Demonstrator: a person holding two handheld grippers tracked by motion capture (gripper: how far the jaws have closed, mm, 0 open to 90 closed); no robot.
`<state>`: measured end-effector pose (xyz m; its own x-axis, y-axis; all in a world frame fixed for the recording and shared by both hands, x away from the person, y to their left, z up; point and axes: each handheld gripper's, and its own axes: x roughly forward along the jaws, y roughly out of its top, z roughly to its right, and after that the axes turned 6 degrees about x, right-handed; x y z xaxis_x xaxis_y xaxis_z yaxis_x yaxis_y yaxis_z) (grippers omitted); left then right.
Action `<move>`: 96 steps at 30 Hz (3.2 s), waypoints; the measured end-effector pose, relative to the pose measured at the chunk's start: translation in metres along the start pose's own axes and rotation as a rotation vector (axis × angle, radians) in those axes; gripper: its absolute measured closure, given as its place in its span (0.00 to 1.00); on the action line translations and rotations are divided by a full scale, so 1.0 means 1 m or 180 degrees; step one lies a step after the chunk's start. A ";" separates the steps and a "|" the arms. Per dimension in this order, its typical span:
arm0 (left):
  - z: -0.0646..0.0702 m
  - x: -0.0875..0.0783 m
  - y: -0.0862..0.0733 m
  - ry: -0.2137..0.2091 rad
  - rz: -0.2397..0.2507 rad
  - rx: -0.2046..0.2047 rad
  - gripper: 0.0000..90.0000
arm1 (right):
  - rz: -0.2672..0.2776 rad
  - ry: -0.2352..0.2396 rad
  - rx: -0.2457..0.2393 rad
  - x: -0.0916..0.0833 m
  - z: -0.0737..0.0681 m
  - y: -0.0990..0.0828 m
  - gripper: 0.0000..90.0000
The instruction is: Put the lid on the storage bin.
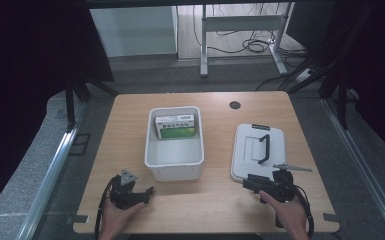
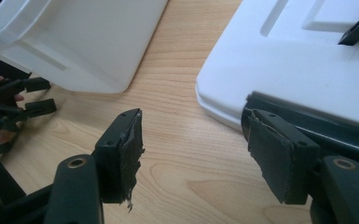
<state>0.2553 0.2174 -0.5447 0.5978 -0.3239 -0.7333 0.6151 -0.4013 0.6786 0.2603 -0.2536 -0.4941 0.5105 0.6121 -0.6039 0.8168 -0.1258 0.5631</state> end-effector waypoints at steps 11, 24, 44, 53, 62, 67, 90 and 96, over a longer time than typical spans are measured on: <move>0.002 -0.001 -0.001 0.0009 -0.0003 -0.0009 0.12 | -0.0114 -0.0104 -0.0164 0.009 -0.009 -0.002 0.39; 0.000 -0.001 -0.001 0.0020 0.0004 -0.0019 0.13 | -0.0309 -0.0006 -0.0277 0.016 -0.009 -0.003 0.40; -0.001 -0.001 -0.001 0.0007 0.0009 -0.0005 0.14 | -0.0316 -0.0018 -0.0224 0.013 -0.011 0.009 0.41; 0.000 -0.002 -0.001 0.0016 0.0009 -0.0004 0.14 | -0.0244 -0.0035 -0.0182 0.007 -0.015 0.023 0.43; 0.000 -0.003 -0.002 0.0024 0.0007 -0.0022 0.14 | -0.0265 -0.0085 -0.0215 0.008 -0.018 0.034 0.44; 0.000 -0.003 -0.003 0.0026 0.0005 -0.0027 0.14 | -0.0217 -0.0092 -0.0199 0.003 -0.017 0.039 0.44; 0.000 -0.002 -0.002 0.0029 0.0012 -0.0039 0.14 | 0.0024 -0.0221 0.0027 -0.028 -0.004 0.071 0.48; 0.001 -0.002 -0.002 0.0021 0.0011 -0.0030 0.14 | 0.0025 -0.0275 0.0143 -0.030 0.001 0.086 0.48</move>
<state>0.2520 0.2187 -0.5446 0.6032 -0.3194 -0.7308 0.6179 -0.3923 0.6815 0.3159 -0.2835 -0.4282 0.5368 0.5415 -0.6470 0.8228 -0.1665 0.5433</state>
